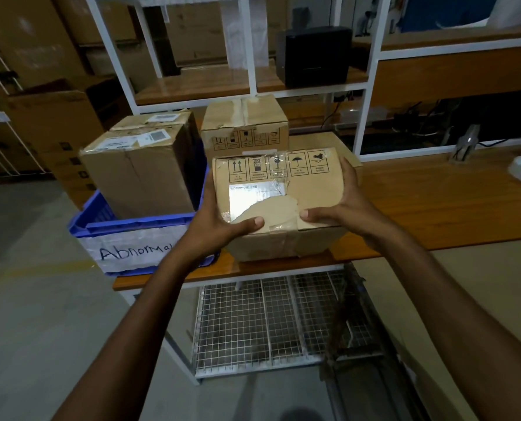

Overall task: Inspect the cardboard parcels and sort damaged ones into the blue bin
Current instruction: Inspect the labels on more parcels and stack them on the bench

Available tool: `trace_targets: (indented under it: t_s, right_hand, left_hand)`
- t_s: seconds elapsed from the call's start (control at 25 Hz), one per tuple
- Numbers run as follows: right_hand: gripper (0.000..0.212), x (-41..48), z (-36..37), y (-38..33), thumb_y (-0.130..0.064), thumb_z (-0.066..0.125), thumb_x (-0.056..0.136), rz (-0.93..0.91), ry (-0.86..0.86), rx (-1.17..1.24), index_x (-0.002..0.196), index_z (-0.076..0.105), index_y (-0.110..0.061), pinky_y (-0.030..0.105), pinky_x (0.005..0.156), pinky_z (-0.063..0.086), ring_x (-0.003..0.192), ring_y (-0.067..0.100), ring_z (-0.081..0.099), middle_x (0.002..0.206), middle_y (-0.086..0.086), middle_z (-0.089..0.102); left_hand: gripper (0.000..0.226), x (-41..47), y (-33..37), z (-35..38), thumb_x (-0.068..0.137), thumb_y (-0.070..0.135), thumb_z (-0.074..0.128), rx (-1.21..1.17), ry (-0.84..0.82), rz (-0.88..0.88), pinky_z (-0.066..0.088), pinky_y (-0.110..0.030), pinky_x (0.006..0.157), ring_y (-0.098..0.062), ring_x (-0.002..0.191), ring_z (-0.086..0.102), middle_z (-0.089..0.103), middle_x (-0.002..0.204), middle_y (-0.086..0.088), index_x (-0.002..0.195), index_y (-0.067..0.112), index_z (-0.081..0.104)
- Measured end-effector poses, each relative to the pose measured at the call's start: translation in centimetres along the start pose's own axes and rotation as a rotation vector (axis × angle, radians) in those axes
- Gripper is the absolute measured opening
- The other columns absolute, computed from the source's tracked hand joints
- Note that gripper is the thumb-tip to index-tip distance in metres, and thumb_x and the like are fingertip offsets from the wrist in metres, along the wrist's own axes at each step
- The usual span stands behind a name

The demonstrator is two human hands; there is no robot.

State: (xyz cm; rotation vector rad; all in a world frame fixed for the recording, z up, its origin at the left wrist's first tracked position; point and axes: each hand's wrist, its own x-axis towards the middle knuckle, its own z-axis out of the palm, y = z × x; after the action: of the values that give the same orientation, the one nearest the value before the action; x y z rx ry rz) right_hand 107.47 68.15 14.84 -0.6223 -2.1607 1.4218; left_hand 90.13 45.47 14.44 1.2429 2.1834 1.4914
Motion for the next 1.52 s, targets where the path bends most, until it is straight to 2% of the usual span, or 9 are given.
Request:
trace_targets:
  t_s: [0.2, 0.32, 0.52, 0.72, 0.84, 0.96, 1.24, 1.4, 1.52]
  right_hand:
    - [0.138, -0.2, 0.1, 0.6, -0.024, 0.099, 0.063, -0.020, -0.024, -0.069, 0.162, 0.002, -0.033, 0.037, 0.111, 0.044, 0.133, 0.012, 0.041, 0.144, -0.013, 0.037]
    - [0.139, -0.6, -0.2, 0.7, -0.017, 0.100, 0.062, -0.026, -0.051, -0.086, 0.162, 0.004, -0.031, 0.035, 0.109, 0.044, 0.132, 0.011, 0.041, 0.140, -0.016, 0.037]
    - [0.121, -0.2, -1.0, -0.6, -0.042, 0.095, 0.063, -0.121, 0.044, -0.016, 0.160, 0.022, -0.034, 0.036, 0.107, 0.049, 0.132, 0.012, 0.047, 0.142, -0.016, 0.044]
    - [0.085, 0.5, -0.5, -1.6, -0.053, 0.087, 0.070, -0.201, 0.123, -0.044, 0.145, 0.055, -0.029, 0.035, 0.104, 0.056, 0.122, -0.003, 0.052, 0.129, -0.031, 0.050]
    - [0.080, 1.4, -0.1, -1.8, -0.064, 0.086, 0.068, -0.223, 0.165, -0.095, 0.138, 0.060, -0.035, 0.042, 0.101, 0.057, 0.126, 0.006, 0.053, 0.130, -0.028, 0.053]
    - [0.073, 2.5, 0.0, -1.9, -0.067, 0.084, 0.070, -0.221, 0.209, -0.149, 0.133, 0.061, -0.038, 0.044, 0.102, 0.054, 0.127, 0.011, 0.051, 0.135, -0.020, 0.055]
    - [0.077, 4.2, 1.5, -0.7, -0.077, 0.079, 0.066, -0.123, 0.260, -0.164, 0.131, 0.057, -0.043, 0.051, 0.102, 0.053, 0.128, 0.016, 0.052, 0.137, -0.014, 0.057]
    - [0.108, 4.0, 2.1, 0.6, -0.050, 0.093, 0.069, -0.043, 0.223, -0.122, 0.153, 0.027, -0.034, 0.042, 0.105, 0.047, 0.127, 0.015, 0.045, 0.147, -0.006, 0.046]
    - [0.099, 3.4, 3.4, 1.8, -0.045, 0.093, 0.070, -0.045, 0.288, -0.121, 0.149, 0.036, -0.025, 0.034, 0.095, 0.048, 0.124, 0.013, 0.051, 0.143, -0.003, 0.054]
  left_hand:
    - [0.130, -0.4, -1.4, 0.0, 0.066, 0.061, 0.093, 0.059, 0.006, -0.023, 0.049, -0.042, 0.114, -0.007, 0.139, 0.052, 0.047, 0.155, 0.015, 0.162, 0.035, 0.009]
    - [0.138, -0.8, -1.6, -0.5, 0.064, 0.054, 0.097, 0.108, -0.086, 0.033, 0.047, -0.043, 0.117, -0.003, 0.142, 0.049, 0.048, 0.157, 0.017, 0.165, 0.036, 0.005]
    - [0.115, -0.8, 0.1, -0.6, 0.068, 0.066, 0.091, 0.107, 0.170, 0.031, 0.055, -0.036, 0.104, -0.005, 0.137, 0.053, 0.053, 0.154, 0.016, 0.161, 0.042, 0.027]
    - [0.112, 0.6, 1.0, -0.9, 0.071, 0.070, 0.085, 0.112, 0.296, -0.021, 0.053, -0.039, 0.105, -0.011, 0.134, 0.054, 0.051, 0.156, 0.009, 0.161, 0.034, 0.029]
    - [0.092, 1.2, 1.5, -0.6, 0.076, 0.070, 0.081, 0.153, 0.358, -0.035, 0.055, -0.034, 0.095, -0.011, 0.125, 0.056, 0.055, 0.143, 0.010, 0.151, 0.033, 0.043]
    - [0.082, 2.1, 1.5, -0.5, 0.075, 0.080, 0.075, 0.182, 0.383, -0.055, 0.059, -0.042, 0.094, -0.011, 0.120, 0.059, 0.056, 0.128, 0.017, 0.141, 0.036, 0.052]
    - [0.098, 4.2, -0.1, -0.1, 0.064, 0.089, 0.073, 0.273, 0.379, -0.108, 0.059, -0.050, 0.093, -0.024, 0.124, 0.062, 0.061, 0.141, 0.000, 0.142, 0.036, 0.045]
    - [0.118, 3.6, -2.3, 0.9, 0.068, 0.071, 0.087, 0.173, 0.361, -0.126, 0.053, -0.047, 0.102, -0.025, 0.132, 0.058, 0.056, 0.151, -0.002, 0.159, 0.033, 0.022]
    - [0.112, 1.5, -4.3, 2.8, 0.068, 0.071, 0.085, 0.147, 0.301, -0.210, 0.049, -0.044, 0.102, -0.029, 0.135, 0.056, 0.056, 0.151, -0.001, 0.156, 0.031, 0.029]
